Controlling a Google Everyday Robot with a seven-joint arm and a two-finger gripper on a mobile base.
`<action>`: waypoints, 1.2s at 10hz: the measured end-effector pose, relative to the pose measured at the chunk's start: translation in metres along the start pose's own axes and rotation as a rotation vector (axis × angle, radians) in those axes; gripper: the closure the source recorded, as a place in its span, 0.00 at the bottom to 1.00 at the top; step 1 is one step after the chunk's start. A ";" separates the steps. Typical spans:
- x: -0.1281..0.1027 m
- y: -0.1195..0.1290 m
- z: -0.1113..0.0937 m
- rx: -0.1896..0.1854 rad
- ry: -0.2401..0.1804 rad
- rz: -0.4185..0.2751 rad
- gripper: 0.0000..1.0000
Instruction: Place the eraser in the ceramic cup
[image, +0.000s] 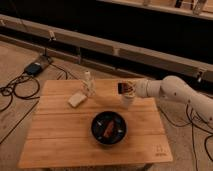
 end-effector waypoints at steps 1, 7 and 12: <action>0.002 -0.001 0.002 -0.003 0.003 0.001 1.00; 0.009 -0.005 0.005 0.000 0.003 -0.032 1.00; 0.009 -0.005 0.005 0.000 0.004 -0.030 1.00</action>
